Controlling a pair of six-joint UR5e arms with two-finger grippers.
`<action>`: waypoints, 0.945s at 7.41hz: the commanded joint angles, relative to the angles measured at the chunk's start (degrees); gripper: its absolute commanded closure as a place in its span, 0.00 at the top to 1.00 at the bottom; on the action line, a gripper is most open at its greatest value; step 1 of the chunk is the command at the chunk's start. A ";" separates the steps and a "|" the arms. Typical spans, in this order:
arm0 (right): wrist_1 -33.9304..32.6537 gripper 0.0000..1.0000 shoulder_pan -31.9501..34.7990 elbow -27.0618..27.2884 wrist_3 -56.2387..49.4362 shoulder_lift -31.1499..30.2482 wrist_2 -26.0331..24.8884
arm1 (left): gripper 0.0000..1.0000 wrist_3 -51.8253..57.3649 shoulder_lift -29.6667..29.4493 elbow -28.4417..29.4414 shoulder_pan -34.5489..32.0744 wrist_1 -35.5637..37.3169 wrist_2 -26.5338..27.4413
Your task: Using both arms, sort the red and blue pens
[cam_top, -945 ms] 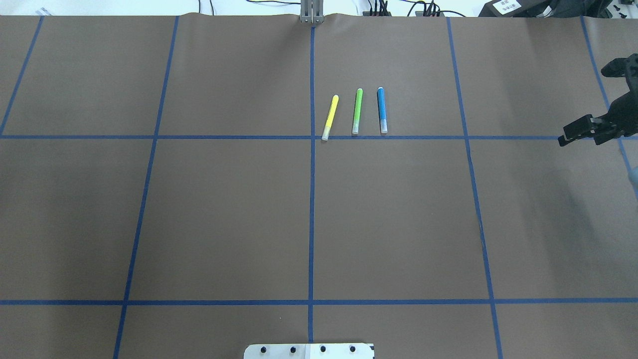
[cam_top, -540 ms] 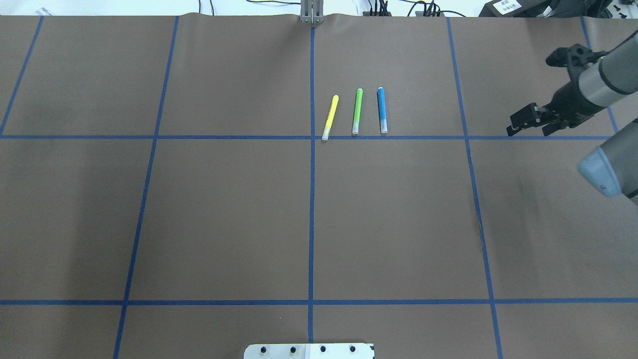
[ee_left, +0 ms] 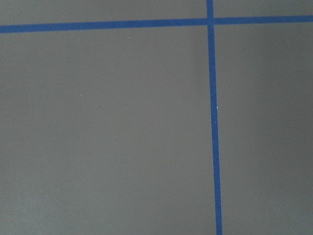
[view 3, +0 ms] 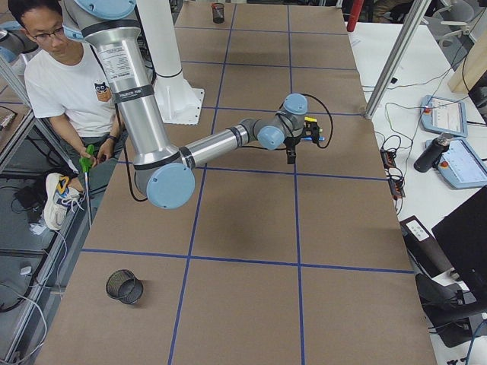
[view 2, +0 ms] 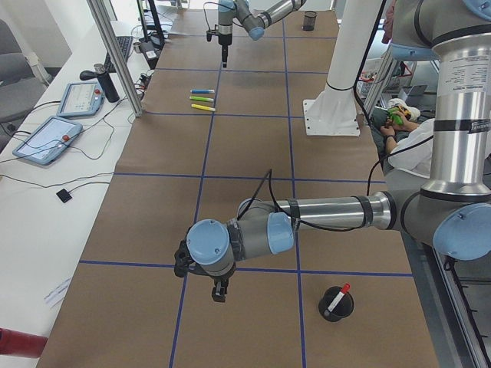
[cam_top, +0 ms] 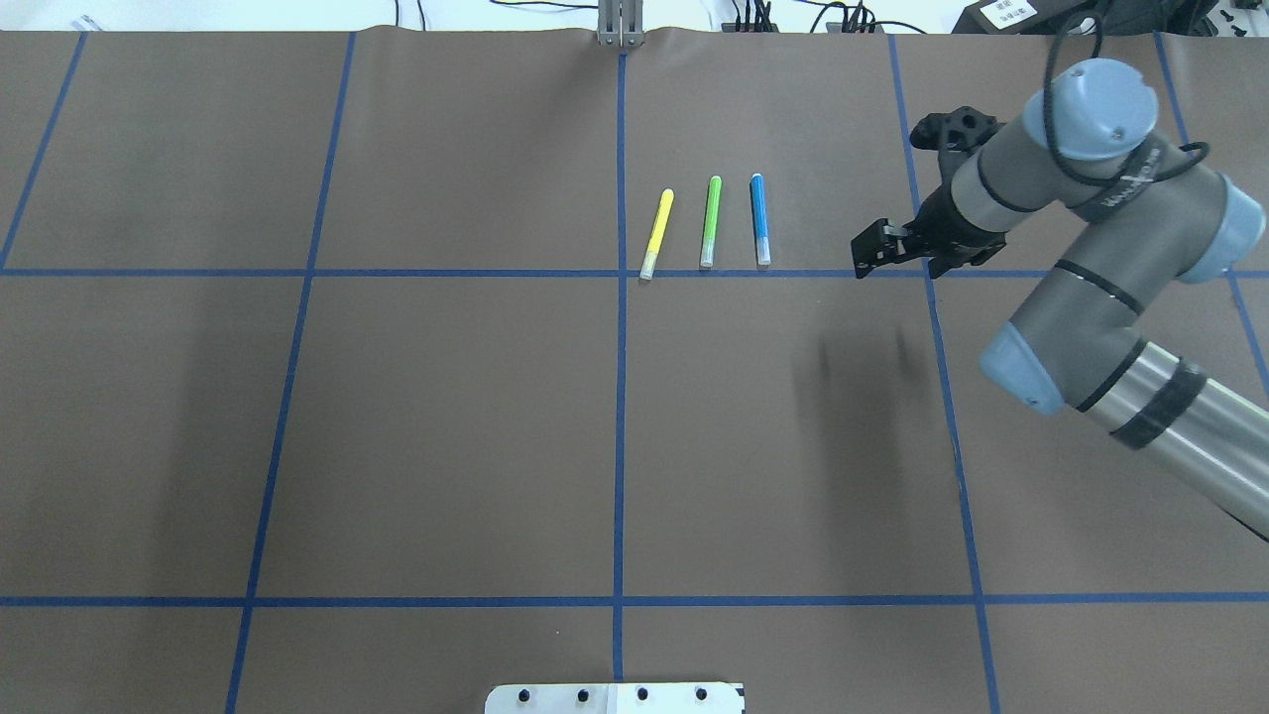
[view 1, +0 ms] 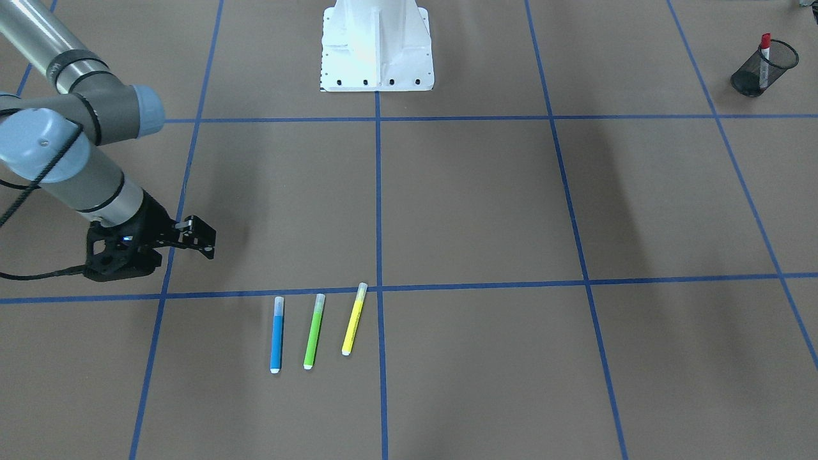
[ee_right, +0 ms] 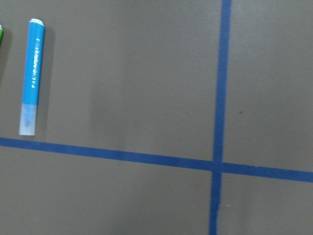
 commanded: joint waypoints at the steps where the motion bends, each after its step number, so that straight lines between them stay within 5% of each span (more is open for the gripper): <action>1: -0.04 0.96 -3.27 -4.72 5.99 6.13 -3.58 | 1.00 -8.98 -4.68 -0.02 3.92 -6.20 -0.34; 7: 0.40 0.76 -4.77 -19.59 11.36 18.28 -8.69 | 1.00 -13.78 -6.46 -0.01 5.87 -9.40 -0.34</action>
